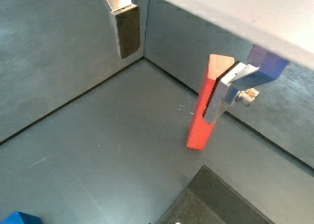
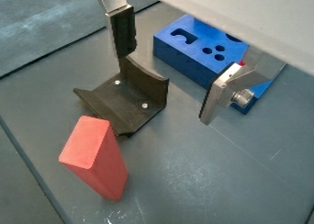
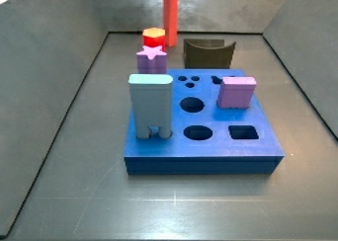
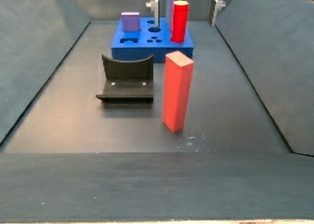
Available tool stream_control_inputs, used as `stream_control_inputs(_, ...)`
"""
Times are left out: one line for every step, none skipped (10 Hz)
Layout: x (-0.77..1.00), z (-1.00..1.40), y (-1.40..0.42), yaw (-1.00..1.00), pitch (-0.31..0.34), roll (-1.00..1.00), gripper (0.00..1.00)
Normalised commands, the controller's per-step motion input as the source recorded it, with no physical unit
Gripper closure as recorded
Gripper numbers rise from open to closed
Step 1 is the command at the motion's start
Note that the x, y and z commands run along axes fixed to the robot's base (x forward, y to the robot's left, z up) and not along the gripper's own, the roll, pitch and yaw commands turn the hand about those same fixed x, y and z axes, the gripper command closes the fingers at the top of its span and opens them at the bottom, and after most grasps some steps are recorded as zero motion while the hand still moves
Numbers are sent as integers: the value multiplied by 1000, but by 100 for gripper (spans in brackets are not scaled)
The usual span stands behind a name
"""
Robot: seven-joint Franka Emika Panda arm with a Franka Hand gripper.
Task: Pick up the rectangle object. Move up. Move to above the board. Insert the rectangle object.
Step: Pick up the rectangle object.
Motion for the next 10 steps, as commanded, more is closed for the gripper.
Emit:
stream_control_inputs(446, 0, 154, 217, 100, 7, 0)
stream_control_inputs(729, 0, 366, 189, 111, 0, 0)
stream_control_inputs(891, -51, 454, 34, 116, 0, 0)
stream_control_inputs(926, -100, 451, 26, 97, -1, 0)
stream_control_inputs(789, -80, 434, 151, 66, 0, 0)
stream_control_inputs(586, 0, 343, 343, 39, 13, 0)
stream_control_inputs(351, -114, 220, 611, 0, 41, 0)
stream_control_inputs(0, -431, 71, 906, -90, 24, 0)
stream_control_inputs(0, -471, 63, 974, -180, 0, 0)
stream_control_inputs(-34, -443, 63, 920, -184, 0, 0)
